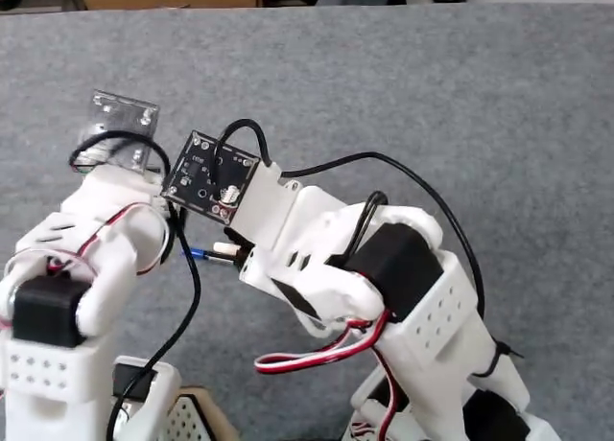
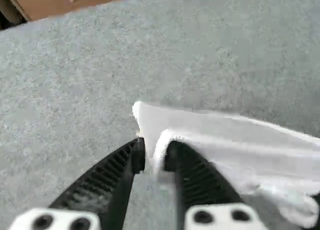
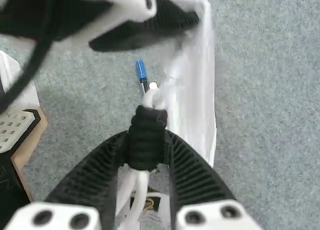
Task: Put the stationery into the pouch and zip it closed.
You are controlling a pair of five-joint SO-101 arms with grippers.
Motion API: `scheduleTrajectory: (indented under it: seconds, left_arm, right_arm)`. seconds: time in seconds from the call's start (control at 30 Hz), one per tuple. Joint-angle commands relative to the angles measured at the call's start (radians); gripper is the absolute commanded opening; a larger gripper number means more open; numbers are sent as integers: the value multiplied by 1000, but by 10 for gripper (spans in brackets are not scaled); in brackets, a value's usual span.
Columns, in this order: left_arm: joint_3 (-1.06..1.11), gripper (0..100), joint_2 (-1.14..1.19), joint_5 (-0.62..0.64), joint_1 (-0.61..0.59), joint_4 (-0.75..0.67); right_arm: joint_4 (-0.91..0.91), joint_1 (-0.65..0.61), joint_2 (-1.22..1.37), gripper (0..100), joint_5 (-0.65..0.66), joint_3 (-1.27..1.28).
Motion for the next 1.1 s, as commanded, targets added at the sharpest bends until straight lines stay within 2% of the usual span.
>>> scheduleTrajectory:
  seconds: [0.0, 0.17, 0.3, 0.53, 0.73, 0.83, 1.07]
  left_arm:
    - [-4, 41, 9, -14, 7, -3]
    - [-8, 28, 6, -14, 7, 0]
    - [-50, 28, 9, -14, 5, 55]
    - [-117, 28, 9, -14, 2, 101]
    - [-124, 28, 9, -9, 1, 103]
    - [-124, 28, 9, 37, -2, 103]
    - [-122, 28, 8, 63, -51, 100]
  right_arm:
    - [-3, -6, -7, 13, -12, -44]
    - [-2, -6, -8, 13, -8, -44]
    - [-2, 5, -53, 13, -3, -44]
    - [32, 149, -94, 13, 31, -39]
    - [38, 219, -111, 13, 31, -35]
    - [40, 262, -113, 13, 31, -22]
    - [37, 387, -163, 12, 37, 111]
